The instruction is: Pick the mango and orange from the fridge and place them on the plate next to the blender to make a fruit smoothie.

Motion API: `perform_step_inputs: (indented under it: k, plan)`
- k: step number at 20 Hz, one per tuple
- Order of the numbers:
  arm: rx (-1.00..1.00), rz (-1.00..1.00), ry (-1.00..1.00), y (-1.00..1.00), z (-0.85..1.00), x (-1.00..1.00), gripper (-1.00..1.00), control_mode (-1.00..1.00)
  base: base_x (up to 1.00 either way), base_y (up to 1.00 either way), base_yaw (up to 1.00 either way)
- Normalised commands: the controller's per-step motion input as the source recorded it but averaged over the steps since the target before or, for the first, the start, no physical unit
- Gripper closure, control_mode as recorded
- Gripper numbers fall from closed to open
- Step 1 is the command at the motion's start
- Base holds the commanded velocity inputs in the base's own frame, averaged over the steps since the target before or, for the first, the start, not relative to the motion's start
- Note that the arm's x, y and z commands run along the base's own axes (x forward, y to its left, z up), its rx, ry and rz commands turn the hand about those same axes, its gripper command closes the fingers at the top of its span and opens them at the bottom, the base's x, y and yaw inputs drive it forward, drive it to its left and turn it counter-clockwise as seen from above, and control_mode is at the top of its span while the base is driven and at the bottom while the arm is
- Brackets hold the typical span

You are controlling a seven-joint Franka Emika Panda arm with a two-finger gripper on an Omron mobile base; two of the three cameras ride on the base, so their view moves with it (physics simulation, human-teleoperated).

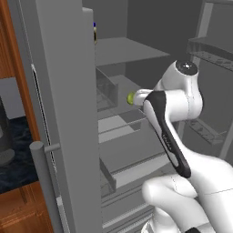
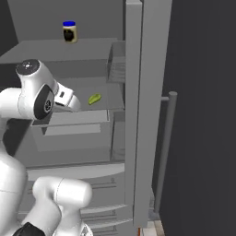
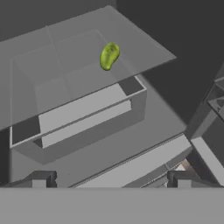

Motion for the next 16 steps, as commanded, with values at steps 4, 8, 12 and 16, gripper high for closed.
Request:
perform_step_inputs:
  k: [4,8,12,16]
  plan:
    - [0.01,0.0,0.0,0.0,0.0,0.06,-1.0,-1.0,0.0,0.0,0.0]
    - [-0.03,0.0,0.0,0.06,-0.14,0.38,-1.0,-1.0,0.0,0.0,0.0]
    - [-0.02,0.0,0.0,0.0,-0.21,0.58,-1.0,-1.0,0.0,0.0,0.0]
    - [0.0,0.0,0.0,0.0,-0.09,0.64,-1.0,-1.0,0.0,0.0,0.0]
